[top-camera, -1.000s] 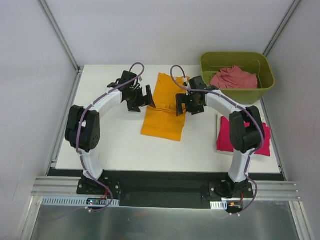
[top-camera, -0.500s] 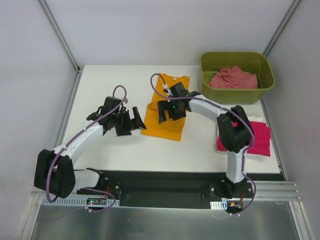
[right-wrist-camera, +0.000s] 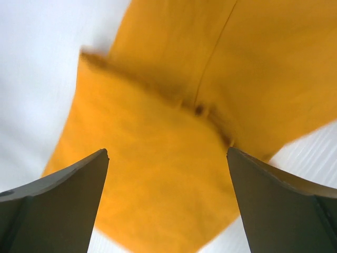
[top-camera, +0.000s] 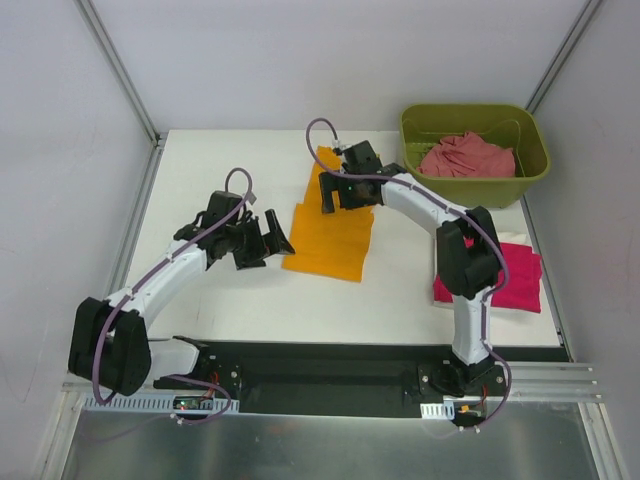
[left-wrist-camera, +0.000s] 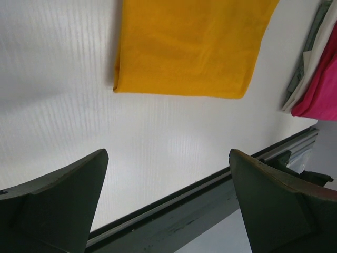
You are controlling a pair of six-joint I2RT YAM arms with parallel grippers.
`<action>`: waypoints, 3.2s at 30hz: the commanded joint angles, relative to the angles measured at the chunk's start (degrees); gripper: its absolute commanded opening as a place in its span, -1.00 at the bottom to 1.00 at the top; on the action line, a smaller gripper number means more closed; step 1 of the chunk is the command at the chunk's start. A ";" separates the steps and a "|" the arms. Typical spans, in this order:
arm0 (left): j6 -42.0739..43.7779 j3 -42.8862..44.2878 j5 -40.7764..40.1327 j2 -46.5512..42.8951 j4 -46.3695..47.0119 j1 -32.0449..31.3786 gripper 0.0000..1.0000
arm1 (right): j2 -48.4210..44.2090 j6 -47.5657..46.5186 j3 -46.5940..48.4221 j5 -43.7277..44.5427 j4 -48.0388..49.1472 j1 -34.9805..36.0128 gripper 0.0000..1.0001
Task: Fold and stack the t-shirts
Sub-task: Fold the folded rectangular tshirt in 1/3 of the way
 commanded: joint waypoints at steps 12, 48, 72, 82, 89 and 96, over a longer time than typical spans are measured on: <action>-4.09 13.97 9.62 29.40 21.18 -5.23 0.99 | -8.24 13.09 -25.13 -9.60 7.16 2.70 0.99; 0.20 -10.39 0.20 -13.25 3.79 -17.97 0.98 | -24.09 -5.97 -20.95 -4.74 -5.32 6.93 0.99; 0.83 -10.13 2.43 -3.37 7.84 -17.10 0.99 | -1.13 -6.68 -4.57 -14.69 -12.79 -0.99 0.24; 3.90 14.00 -7.79 7.85 2.21 -4.27 0.99 | -6.85 -9.06 -10.20 -14.16 -10.07 -1.16 0.15; 12.76 36.97 -4.54 32.09 0.28 -2.94 0.99 | -5.18 -9.49 -9.06 -16.62 -9.63 -2.13 -0.04; 15.59 53.67 -6.02 47.15 -4.82 -2.86 0.99 | -1.75 -9.67 -5.19 -15.05 -9.63 -2.39 -0.16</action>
